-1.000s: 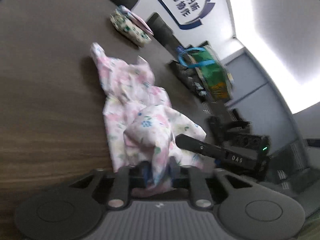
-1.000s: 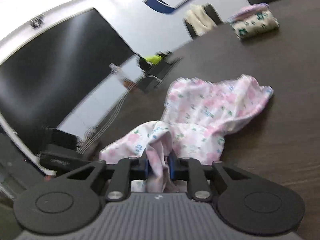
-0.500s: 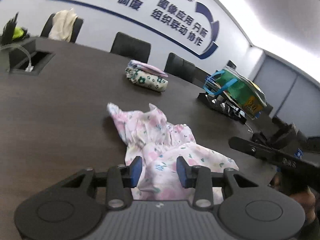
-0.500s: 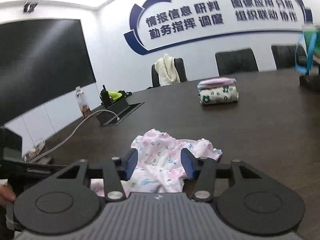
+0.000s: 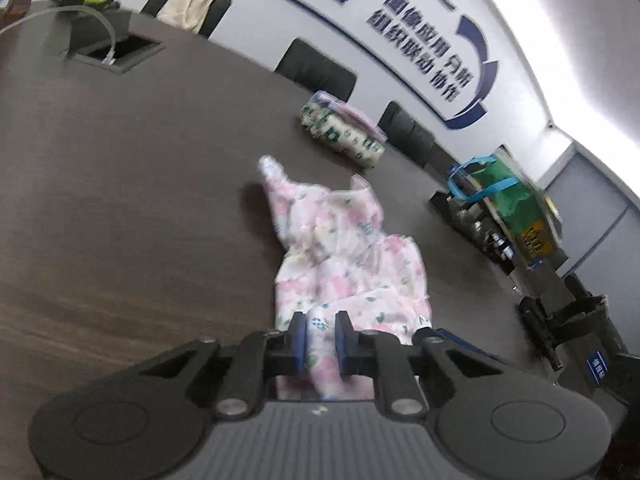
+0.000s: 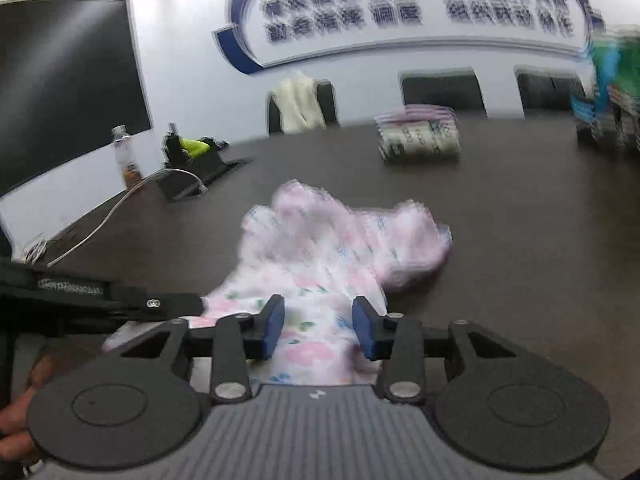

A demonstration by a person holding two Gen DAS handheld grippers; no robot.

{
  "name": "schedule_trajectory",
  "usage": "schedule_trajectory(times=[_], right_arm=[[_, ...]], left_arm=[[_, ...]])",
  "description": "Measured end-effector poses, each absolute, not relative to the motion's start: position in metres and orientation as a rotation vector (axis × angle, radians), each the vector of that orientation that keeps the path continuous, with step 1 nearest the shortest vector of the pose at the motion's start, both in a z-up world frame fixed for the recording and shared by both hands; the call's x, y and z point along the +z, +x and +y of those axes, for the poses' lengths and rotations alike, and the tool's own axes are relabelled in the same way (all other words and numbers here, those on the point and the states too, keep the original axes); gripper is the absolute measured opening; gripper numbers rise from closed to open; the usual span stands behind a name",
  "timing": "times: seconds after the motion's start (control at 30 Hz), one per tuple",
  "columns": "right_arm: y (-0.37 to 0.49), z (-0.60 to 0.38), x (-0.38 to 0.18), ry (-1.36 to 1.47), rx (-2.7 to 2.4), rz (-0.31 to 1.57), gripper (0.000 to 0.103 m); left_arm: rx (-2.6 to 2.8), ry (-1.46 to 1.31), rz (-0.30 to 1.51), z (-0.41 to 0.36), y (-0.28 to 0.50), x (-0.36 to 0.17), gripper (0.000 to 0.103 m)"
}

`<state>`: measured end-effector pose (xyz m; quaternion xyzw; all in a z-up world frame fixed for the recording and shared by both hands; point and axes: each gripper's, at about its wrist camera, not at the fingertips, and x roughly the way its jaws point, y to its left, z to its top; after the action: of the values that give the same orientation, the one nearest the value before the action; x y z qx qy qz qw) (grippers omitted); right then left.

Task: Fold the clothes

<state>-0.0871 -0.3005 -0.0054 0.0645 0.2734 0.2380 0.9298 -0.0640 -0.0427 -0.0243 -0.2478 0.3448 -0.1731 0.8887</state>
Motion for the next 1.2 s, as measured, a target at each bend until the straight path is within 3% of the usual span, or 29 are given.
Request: schedule_trajectory(times=[0.07, 0.33, 0.53, 0.7, 0.87, 1.07, 1.17, 1.2], right_arm=[[-0.082, -0.303, -0.010, 0.180, 0.488, 0.576, 0.039], [-0.094, -0.306, -0.001, 0.148, 0.491, 0.485, 0.040], [-0.103, -0.306, 0.003, 0.080, 0.491, 0.460, 0.027], [-0.093, -0.318, -0.003, 0.120, 0.442, 0.475, 0.027], [-0.121, -0.315, 0.020, 0.031, 0.544, 0.298, 0.027], [-0.100, -0.300, -0.013, 0.019, 0.547, 0.495, 0.027], [-0.096, -0.301, -0.013, 0.036, 0.542, 0.504, 0.027], [-0.095, -0.301, -0.013, 0.029, 0.543, 0.501, 0.027]], left_arm=[[-0.349, -0.500, 0.692, -0.036, -0.071, -0.018, 0.024], [-0.382, -0.331, 0.454, -0.049, -0.108, 0.024, 0.023], [-0.391, -0.246, 0.548, -0.081, -0.094, -0.004, 0.018], [-0.335, -0.185, 0.569, -0.088, -0.086, -0.014, 0.018], [-0.319, -0.242, 0.594, -0.080, -0.078, -0.019, 0.018], [-0.312, -0.333, 0.564, -0.062, -0.080, -0.015, 0.019], [-0.379, -0.315, 0.473, -0.050, -0.097, -0.007, 0.025], [-0.407, -0.287, 0.441, -0.047, -0.104, -0.004, 0.039]])
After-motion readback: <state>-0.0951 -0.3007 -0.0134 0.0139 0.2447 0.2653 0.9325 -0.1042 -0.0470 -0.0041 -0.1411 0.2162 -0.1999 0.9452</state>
